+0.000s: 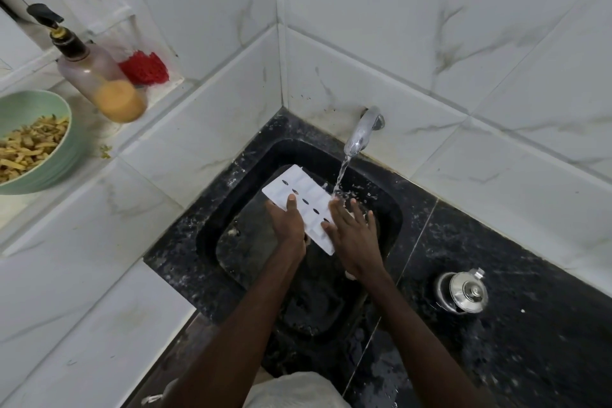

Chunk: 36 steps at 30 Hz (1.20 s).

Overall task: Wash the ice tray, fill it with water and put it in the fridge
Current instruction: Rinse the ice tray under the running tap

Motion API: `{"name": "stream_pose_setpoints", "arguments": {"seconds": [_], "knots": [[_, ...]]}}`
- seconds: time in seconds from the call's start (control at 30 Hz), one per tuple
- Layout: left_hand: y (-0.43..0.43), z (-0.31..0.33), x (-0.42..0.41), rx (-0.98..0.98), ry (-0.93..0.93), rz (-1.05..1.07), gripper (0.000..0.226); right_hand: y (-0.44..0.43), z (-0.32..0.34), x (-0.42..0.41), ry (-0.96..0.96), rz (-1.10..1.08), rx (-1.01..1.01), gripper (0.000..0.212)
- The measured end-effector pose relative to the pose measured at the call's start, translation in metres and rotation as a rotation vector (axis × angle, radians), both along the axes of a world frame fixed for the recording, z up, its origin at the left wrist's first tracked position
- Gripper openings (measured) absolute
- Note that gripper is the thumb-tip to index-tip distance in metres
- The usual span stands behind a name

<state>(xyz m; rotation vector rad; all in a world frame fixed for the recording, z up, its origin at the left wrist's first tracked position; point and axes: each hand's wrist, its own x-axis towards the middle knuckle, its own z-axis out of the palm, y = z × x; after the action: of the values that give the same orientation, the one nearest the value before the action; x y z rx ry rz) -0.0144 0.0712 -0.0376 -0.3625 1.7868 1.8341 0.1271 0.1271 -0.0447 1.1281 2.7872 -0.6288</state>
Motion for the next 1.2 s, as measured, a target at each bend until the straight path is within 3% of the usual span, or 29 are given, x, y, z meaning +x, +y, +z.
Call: {"name": "stream_pose_setpoints", "arguments": {"seconds": [0.1, 0.23, 0.37, 0.5, 0.63, 0.73, 0.93, 1.07, 1.2], "knots": [[0.002, -0.002, -0.003, 0.019, -0.014, 0.037, 0.047, -0.003, 0.000, 0.001, 0.028, 0.066, 0.053, 0.065], [0.005, 0.001, -0.003, -0.001, 0.008, 0.075, 0.048, 0.007, 0.004, -0.002, 0.017, -0.078, 0.007, 0.067], [0.001, -0.002, -0.010, -0.018, -0.008, 0.111, 0.054, -0.003, 0.000, -0.002, 0.027, 0.068, 0.053, 0.070], [-0.005, 0.000, -0.014, -0.044, 0.019, 0.127, 0.050, 0.003, -0.002, 0.003, 0.056, -0.111, -0.029, 0.071], [-0.009, 0.001, -0.018, -0.004, -0.032, 0.172, 0.048, -0.010, -0.008, 0.007, 0.063, 0.038, -0.012, 0.078], [-0.010, 0.000, -0.016, 0.038, -0.078, 0.180, 0.049, 0.000, -0.007, 0.012, 0.151, -0.157, -0.112, 0.077], [-0.013, -0.001, -0.019, 0.058, -0.130, 0.141, 0.044, 0.006, -0.001, 0.014, 0.310, -0.224, -0.201, 0.062], [-0.015, -0.003, -0.015, 0.059, -0.159, 0.028, 0.038, 0.014, 0.006, 0.014, 0.486, -0.342, -0.400, 0.048], [-0.017, -0.008, -0.013, 0.080, -0.186, 0.020, 0.035, 0.021, 0.010, 0.016, 0.629, -0.298, -0.447, 0.035]]}}
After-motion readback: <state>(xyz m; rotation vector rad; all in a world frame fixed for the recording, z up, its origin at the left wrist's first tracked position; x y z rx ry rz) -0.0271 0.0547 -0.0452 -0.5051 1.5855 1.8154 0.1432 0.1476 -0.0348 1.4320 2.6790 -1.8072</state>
